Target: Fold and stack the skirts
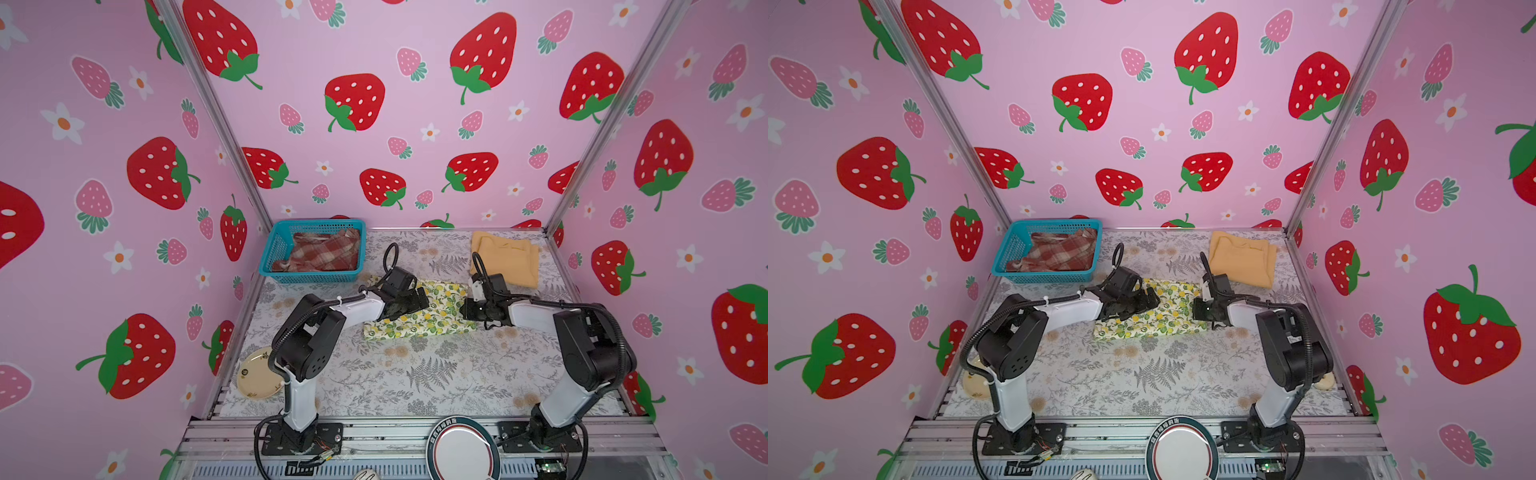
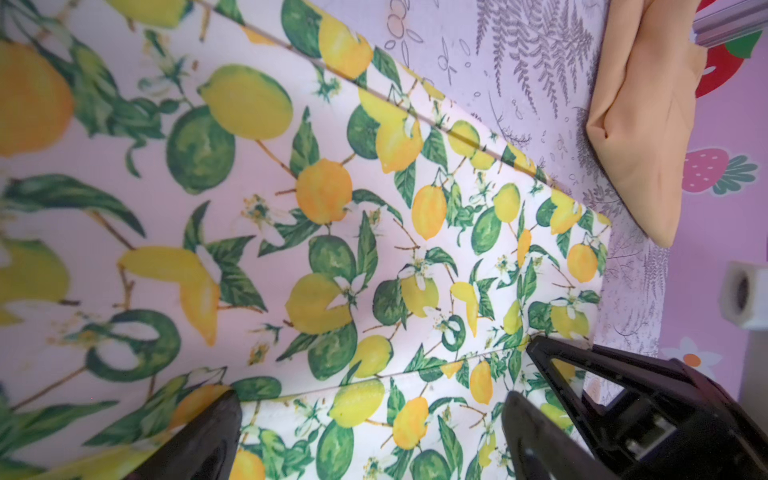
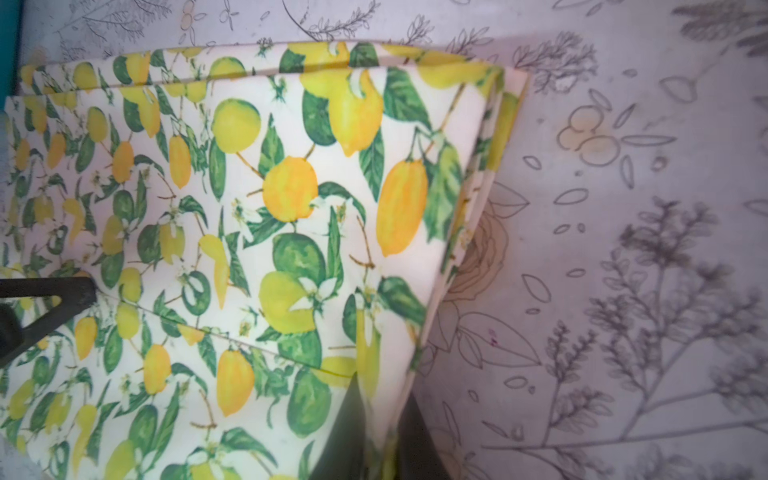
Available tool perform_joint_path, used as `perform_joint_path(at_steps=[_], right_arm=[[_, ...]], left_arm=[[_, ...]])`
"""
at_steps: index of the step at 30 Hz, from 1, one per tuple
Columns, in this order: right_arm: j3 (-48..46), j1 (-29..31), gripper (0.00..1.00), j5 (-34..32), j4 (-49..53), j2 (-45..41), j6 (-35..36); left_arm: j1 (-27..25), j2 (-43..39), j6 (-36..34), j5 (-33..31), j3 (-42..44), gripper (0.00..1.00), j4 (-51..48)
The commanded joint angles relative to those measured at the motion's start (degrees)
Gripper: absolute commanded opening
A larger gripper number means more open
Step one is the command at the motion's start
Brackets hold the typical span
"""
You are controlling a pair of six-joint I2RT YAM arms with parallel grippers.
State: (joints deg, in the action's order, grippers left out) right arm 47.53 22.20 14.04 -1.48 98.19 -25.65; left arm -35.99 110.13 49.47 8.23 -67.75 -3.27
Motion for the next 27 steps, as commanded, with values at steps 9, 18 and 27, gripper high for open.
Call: perform_joint_path(at_steps=[9,18,27], right_arm=[[6.17,-1.67,0.00,-9.21,12.03,-4.84,6.66],[10.01,-2.25,0.00,-11.50,18.45,-7.46,9.81],[12.06,-3.12,0.00,-8.34,22.11,-9.91,10.19]], left_arm=[[-2.99,-6.82,0.69,1.88,0.39,0.99,0.58],[-10.59,-5.55,3.70,1.92,-2.18,0.99,8.25],[-12.60,2.44,7.30,3.26,-3.64,0.99,15.29]])
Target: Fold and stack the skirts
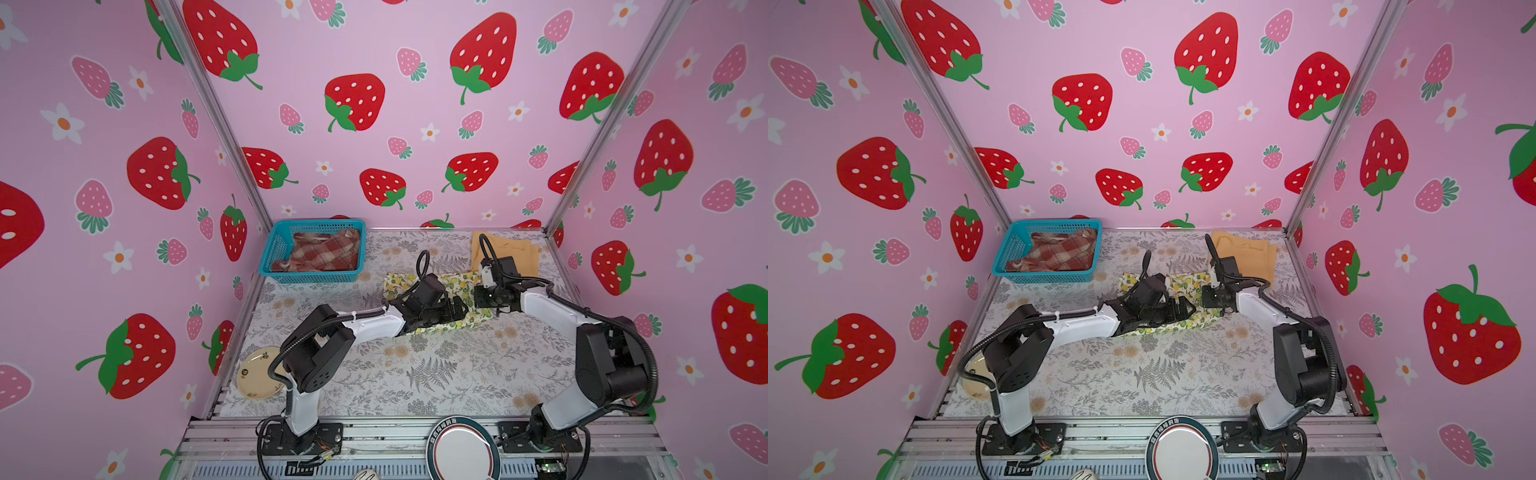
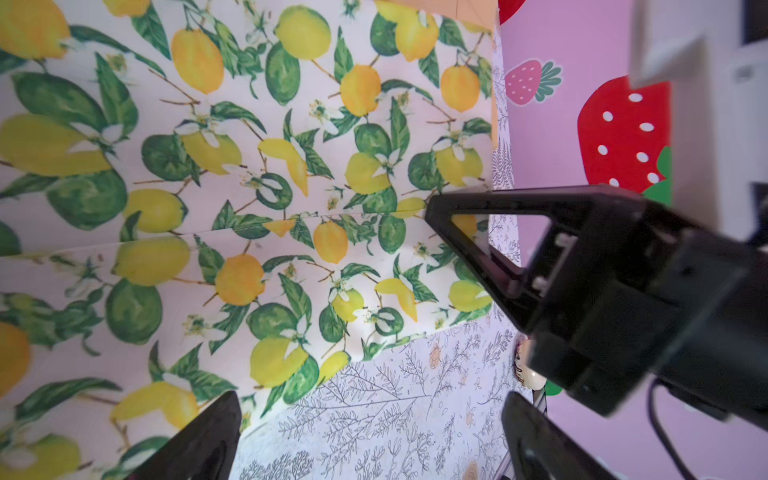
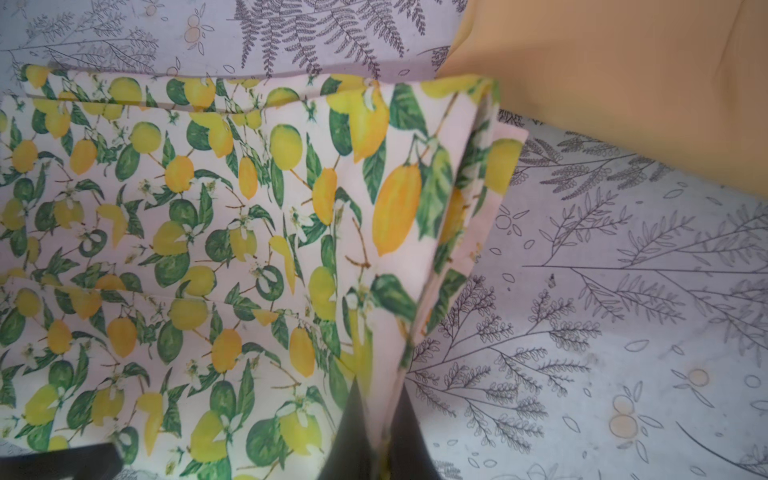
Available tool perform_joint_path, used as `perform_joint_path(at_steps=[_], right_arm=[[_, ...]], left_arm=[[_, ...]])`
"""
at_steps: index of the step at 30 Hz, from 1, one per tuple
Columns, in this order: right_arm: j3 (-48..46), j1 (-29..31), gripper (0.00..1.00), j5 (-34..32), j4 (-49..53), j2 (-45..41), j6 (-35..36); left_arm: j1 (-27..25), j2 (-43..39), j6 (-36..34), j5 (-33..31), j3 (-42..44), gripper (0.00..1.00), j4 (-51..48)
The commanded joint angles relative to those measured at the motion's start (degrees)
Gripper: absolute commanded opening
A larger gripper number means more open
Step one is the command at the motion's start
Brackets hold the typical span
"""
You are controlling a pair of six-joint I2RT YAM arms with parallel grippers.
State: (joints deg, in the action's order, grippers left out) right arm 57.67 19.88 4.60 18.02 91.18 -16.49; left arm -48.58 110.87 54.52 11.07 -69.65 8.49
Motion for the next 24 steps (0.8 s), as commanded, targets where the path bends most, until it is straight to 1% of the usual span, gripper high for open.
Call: perform_joint_path(at_steps=[1,8,12,20,22,24], right_arm=[[2.16,-1.10,0.00,1.71,2.89,-3.19,1.02],[4.33,-2.17,0.00,4.41,5.38,-4.93,1.15],[6.40,-2.52,0.00,4.84,7.40,-5.35,1.40],[10.09,-3.05,0.01,13.16,9.27,-3.78,-1.07],[10.51,-3.14,0.01,14.67,9.33,-3.17,-1.39],[10.58,-3.19,0.01,14.57,9.49,-3.03,-1.44]], left_arm=[[-0.02,2.57,2.41,0.50,-2.05,0.99,3.68],[-0.69,7.62,4.15,2.62,-4.04,0.99,5.66],[-2.07,8.89,4.44,2.29,-5.25,0.99,5.93],[-4.28,13.40,5.77,4.00,-11.15,0.98,6.93],[-4.15,12.94,5.46,3.96,-11.22,0.98,7.18],[-3.81,11.61,4.51,3.79,-10.76,0.98,6.37]])
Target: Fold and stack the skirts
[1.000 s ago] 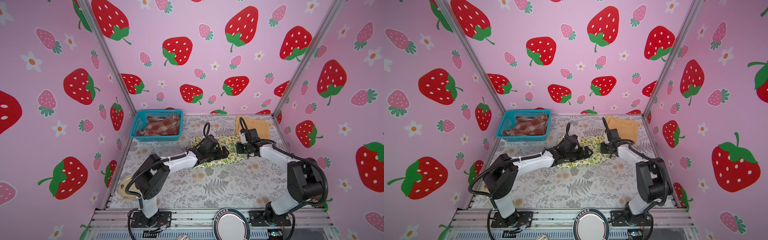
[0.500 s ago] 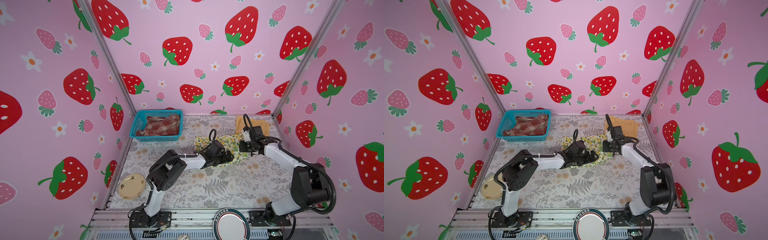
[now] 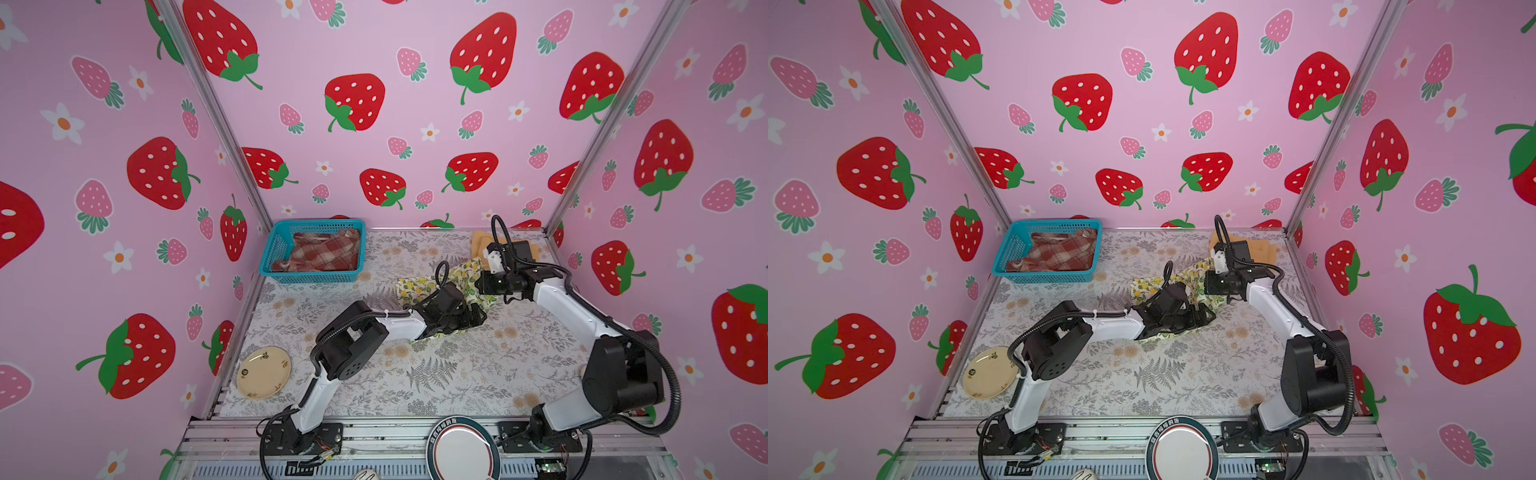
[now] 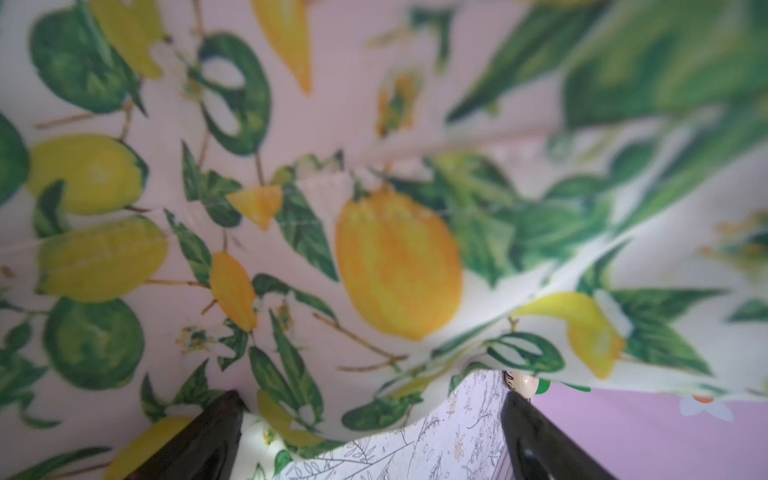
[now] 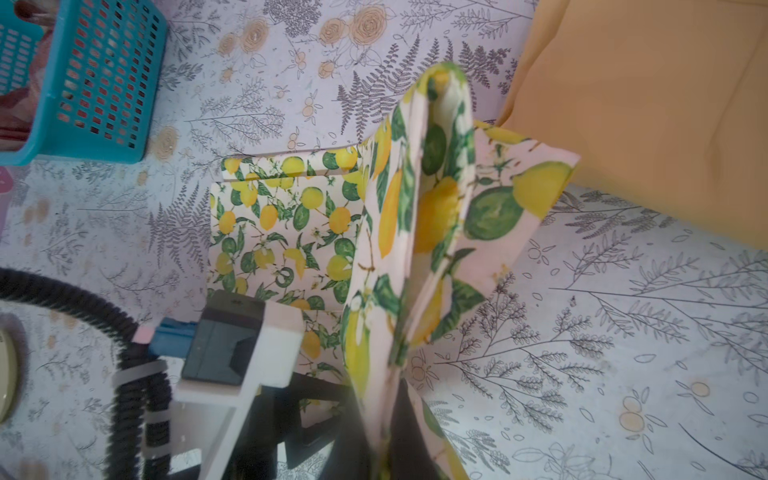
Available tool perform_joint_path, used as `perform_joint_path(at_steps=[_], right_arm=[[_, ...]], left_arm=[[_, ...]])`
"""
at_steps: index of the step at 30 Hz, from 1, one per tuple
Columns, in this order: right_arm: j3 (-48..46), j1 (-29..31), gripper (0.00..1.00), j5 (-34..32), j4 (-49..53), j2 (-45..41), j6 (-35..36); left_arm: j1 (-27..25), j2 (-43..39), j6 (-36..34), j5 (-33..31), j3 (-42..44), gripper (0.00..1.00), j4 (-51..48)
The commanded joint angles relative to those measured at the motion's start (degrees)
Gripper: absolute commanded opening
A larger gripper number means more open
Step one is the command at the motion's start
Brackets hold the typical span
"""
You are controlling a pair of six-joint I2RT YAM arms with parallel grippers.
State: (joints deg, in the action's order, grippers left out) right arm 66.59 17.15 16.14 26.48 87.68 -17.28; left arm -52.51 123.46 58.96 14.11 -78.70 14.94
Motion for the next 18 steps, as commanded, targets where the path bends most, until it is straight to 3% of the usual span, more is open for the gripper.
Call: perform_joint_path(at_steps=[1,11,18], right_arm=[[1.59,-0.60,0.01,2.34,1.10,0.39,-0.57],[1.39,-2.03,0.01,-0.75,1.42,0.11,0.31],[1.90,-2.02,0.01,1.36,1.25,0.68,-0.82]], left_arm=[[0.56,-2.09,-0.64,0.70,-1.20,0.98,-0.67],[8.43,-17.53,-6.04,-1.65,12.95,0.99,-3.79],[13.95,-19.81,-7.56,-1.55,19.27,0.99,-4.31]])
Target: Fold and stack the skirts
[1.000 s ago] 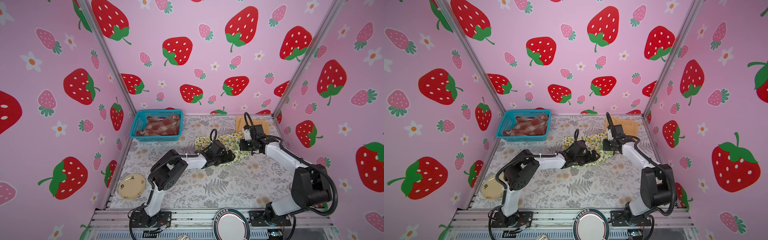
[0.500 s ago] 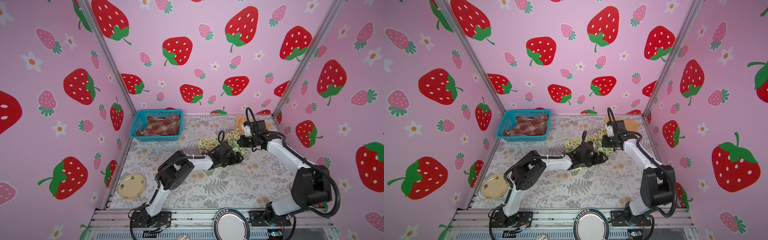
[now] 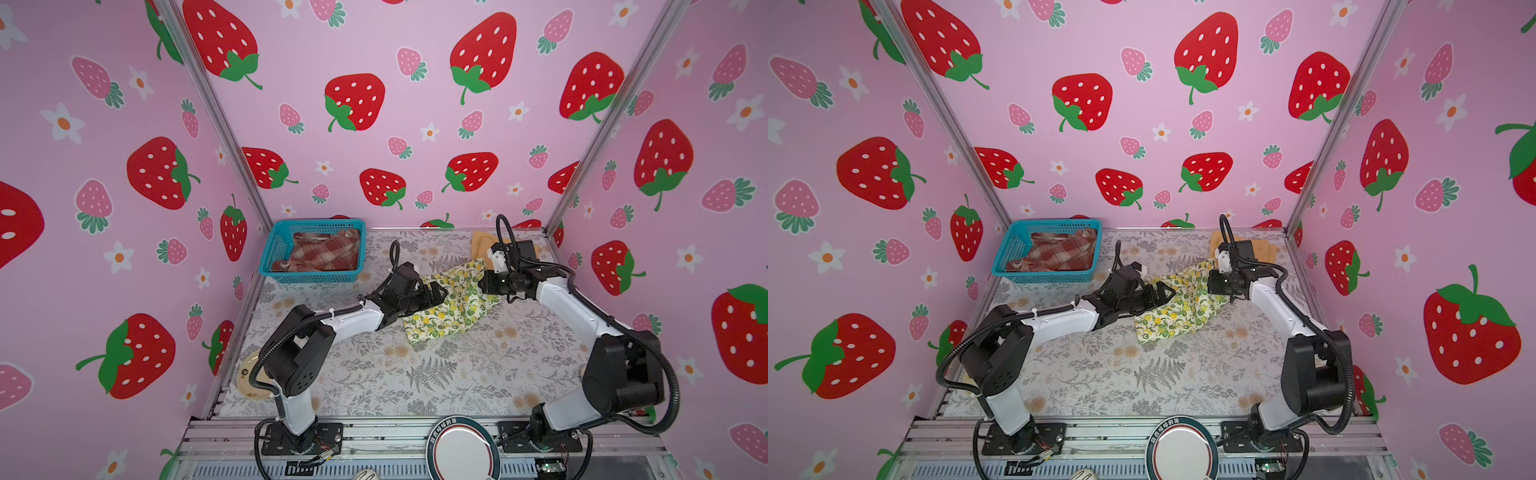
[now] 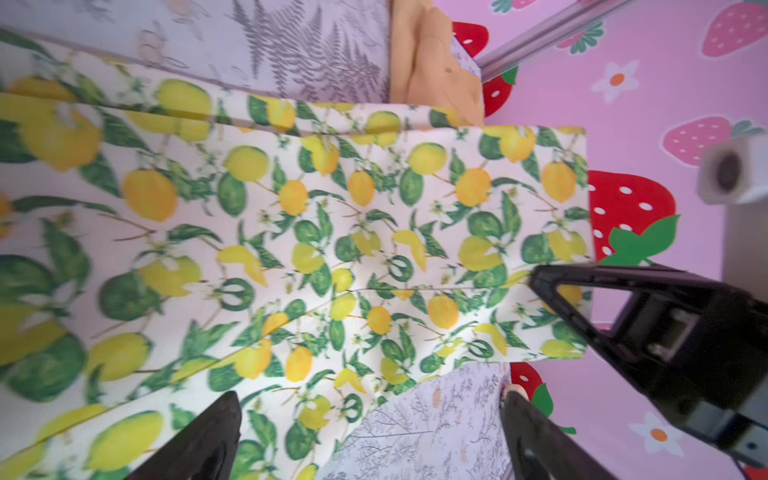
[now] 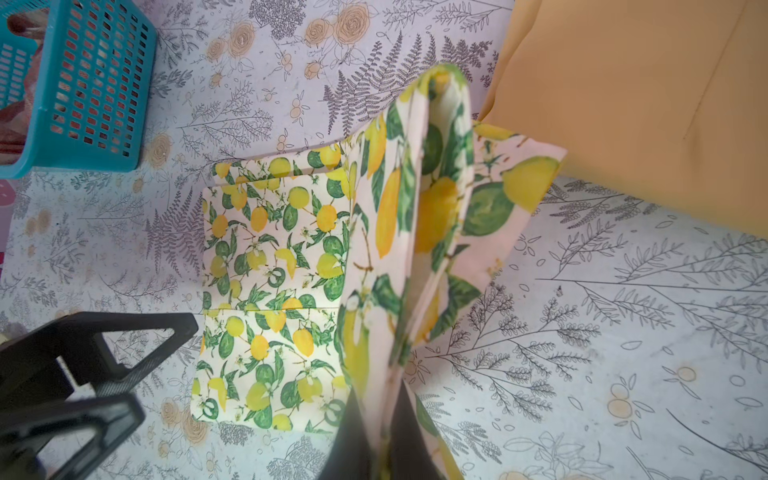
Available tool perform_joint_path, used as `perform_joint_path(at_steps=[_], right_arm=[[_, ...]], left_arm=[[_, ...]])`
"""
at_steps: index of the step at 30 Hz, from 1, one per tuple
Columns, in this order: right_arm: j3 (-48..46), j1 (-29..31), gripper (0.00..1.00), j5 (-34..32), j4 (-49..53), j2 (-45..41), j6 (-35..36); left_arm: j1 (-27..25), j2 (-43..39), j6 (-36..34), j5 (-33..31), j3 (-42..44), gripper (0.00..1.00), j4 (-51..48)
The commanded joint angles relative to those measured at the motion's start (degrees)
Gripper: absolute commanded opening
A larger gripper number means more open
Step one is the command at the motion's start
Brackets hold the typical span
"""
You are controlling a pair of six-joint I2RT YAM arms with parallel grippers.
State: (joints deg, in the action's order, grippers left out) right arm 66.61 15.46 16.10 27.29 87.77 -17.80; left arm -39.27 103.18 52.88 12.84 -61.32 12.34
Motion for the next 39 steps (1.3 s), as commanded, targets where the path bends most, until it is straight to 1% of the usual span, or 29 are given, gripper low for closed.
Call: perform_joint_path(at_steps=[1,5,9,13,16,18,26,30,36,39], right_arm=[[1.76,-0.35,0.01,2.24,0.19,0.70,-0.79],[0.98,-0.27,0.02,5.62,-0.74,1.12,-3.38],[0.29,-0.04,0.02,10.90,-1.76,1.45,-5.55],[0.29,1.19,0.03,12.65,-2.89,1.33,-7.79],[-0.13,2.38,0.04,16.38,-5.04,2.28,-10.57],[-0.89,3.49,0.04,17.72,-7.68,2.74,-12.95],[-2.60,8.94,0.05,20.54,-17.10,7.12,-21.03],[-2.96,11.28,0.05,20.28,-19.99,9.62,-23.58],[-5.92,12.22,0.05,21.63,-25.38,12.17,-26.87],[-6.99,12.22,0.06,21.24,-26.30,13.27,-27.05]], left_arm=[[1.02,0.97,-1.70,-0.27,2.15,0.99,-1.56],[1.29,3.98,-1.76,0.45,1.83,0.99,-1.05],[1.21,6.58,-1.31,1.03,1.20,0.98,-0.53],[1.23,7.46,-0.89,1.16,1.81,0.98,0.74],[1.22,7.82,-0.90,1.39,1.83,0.98,0.88],[1.22,7.92,-0.91,1.48,1.99,0.98,1.07],[1.25,6.63,-1.73,1.66,2.62,0.98,1.52],[1.30,5.82,-2.30,1.57,3.02,0.98,1.46],[1.68,3.66,-2.59,1.33,5.08,0.98,2.66],[2.22,1.97,-2.59,1.32,6.44,0.98,3.02]])
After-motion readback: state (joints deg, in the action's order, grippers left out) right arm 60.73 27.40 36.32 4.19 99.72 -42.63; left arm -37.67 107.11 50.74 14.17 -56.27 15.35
